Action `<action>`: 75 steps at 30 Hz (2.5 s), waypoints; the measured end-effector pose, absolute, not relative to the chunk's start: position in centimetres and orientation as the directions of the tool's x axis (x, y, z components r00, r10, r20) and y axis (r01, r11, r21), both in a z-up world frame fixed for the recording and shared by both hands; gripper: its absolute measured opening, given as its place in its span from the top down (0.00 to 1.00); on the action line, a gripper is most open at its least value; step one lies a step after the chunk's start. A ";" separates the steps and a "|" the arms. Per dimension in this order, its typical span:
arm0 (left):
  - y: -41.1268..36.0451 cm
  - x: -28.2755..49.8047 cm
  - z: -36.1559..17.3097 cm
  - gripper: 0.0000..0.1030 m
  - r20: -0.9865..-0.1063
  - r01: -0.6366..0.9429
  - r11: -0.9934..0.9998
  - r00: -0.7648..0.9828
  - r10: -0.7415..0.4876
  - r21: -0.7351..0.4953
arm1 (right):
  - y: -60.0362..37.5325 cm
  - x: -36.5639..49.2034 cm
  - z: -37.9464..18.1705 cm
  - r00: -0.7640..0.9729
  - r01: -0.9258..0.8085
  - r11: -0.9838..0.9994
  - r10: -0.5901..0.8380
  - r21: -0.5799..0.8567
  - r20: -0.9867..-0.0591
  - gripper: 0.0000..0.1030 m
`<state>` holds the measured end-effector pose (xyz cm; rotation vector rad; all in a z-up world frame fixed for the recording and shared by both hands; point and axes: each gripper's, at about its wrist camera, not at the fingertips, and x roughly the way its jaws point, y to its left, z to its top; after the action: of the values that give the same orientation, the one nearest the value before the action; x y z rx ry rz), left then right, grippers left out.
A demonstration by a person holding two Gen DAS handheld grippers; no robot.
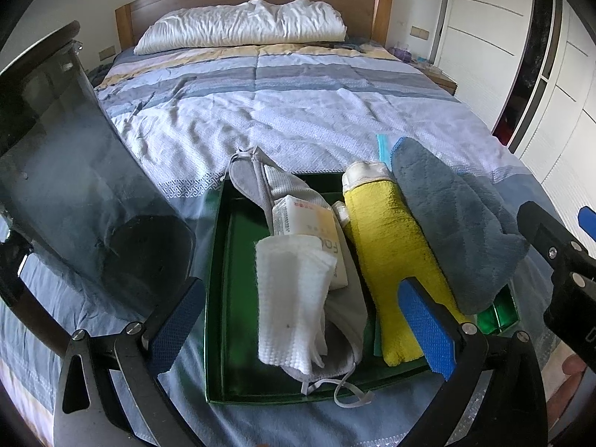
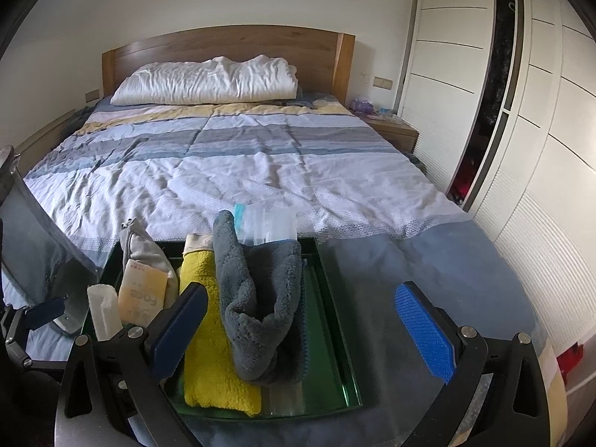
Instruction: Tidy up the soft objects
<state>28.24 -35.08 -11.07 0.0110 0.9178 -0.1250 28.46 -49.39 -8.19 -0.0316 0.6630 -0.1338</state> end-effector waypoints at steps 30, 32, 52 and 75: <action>-25.4 13.9 -0.8 0.02 -0.657 0.164 0.985 0.738 -0.157 -0.051 | -44.4 10.5 -0.7 0.841 0.117 0.988 -0.154 -0.103 -0.518 0.00; -23.7 12.0 0.2 0.02 -0.635 0.160 0.986 0.758 -0.148 -0.039 | -43.0 8.2 0.1 0.849 0.098 0.991 -0.134 -0.095 -0.511 0.00; -10.4 -3.7 1.7 0.02 -0.559 0.071 0.997 0.826 -0.078 -0.034 | -30.6 -9.6 1.1 0.857 -0.033 0.998 -0.003 -0.061 -0.515 0.00; -9.9 -6.4 2.5 0.02 -0.537 0.089 0.996 0.838 -0.093 -0.033 | -29.6 -12.4 1.9 0.861 -0.016 0.996 -0.031 -0.087 -0.507 0.00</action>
<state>-6.36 -9.95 2.54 -0.0073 0.5688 -0.0958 -12.43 -29.64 1.86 -0.0895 0.5329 -0.0078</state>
